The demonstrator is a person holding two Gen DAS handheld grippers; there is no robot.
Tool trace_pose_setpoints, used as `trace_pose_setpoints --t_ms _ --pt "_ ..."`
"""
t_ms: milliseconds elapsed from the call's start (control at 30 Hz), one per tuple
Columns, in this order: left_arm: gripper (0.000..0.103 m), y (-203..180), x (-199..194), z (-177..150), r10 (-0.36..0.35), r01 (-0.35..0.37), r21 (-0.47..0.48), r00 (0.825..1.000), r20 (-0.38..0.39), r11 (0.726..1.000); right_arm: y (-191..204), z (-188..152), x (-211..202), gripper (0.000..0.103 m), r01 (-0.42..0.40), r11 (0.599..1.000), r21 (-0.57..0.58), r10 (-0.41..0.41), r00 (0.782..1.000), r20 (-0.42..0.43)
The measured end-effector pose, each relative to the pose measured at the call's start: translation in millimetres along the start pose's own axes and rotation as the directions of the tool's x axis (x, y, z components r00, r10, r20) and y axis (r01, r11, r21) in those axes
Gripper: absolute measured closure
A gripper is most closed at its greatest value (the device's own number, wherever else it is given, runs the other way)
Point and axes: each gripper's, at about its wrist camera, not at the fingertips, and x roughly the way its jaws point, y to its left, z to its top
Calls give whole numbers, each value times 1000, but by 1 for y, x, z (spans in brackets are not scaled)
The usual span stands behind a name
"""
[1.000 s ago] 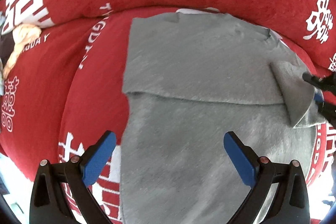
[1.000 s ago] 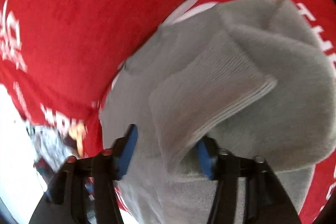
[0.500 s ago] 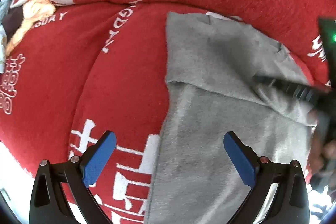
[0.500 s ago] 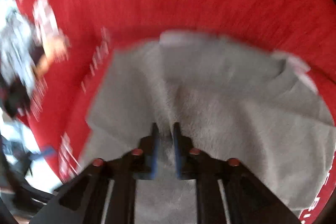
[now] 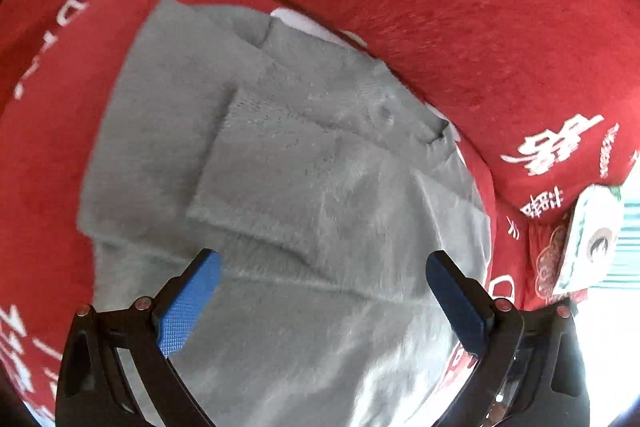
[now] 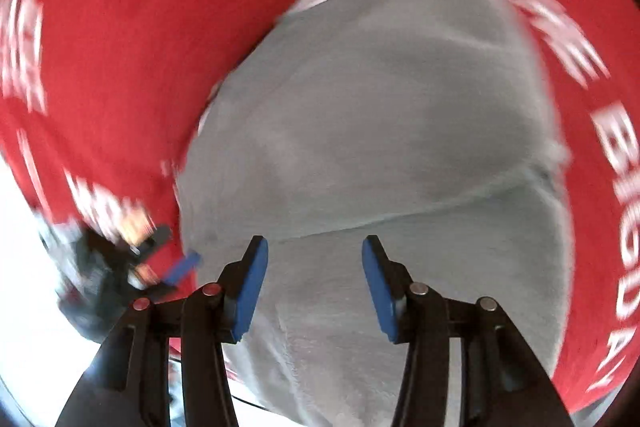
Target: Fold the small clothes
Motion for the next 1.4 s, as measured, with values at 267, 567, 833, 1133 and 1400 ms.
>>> trace_pose_setpoints --t_ms 267,567,833,1133,1400 --pt "4 -6 12 18 22 -19 -63 999 42 998 -72 0 -16 50 -173 943 284 148 983 106" --pt "95 5 12 29 108 -104 -62 992 67 993 -103 14 -31 91 -269 865 424 183 955 231" --pt "95 -7 18 10 147 -149 42 987 58 988 -86 45 -56 97 -98 972 213 59 981 183" --pt "52 7 -14 9 363 -375 105 925 112 921 -92 36 -64 46 -24 995 93 21 999 29" --pt "42 -3 -39 9 321 -338 103 935 154 935 -91 85 -85 46 12 997 71 -21 991 131"
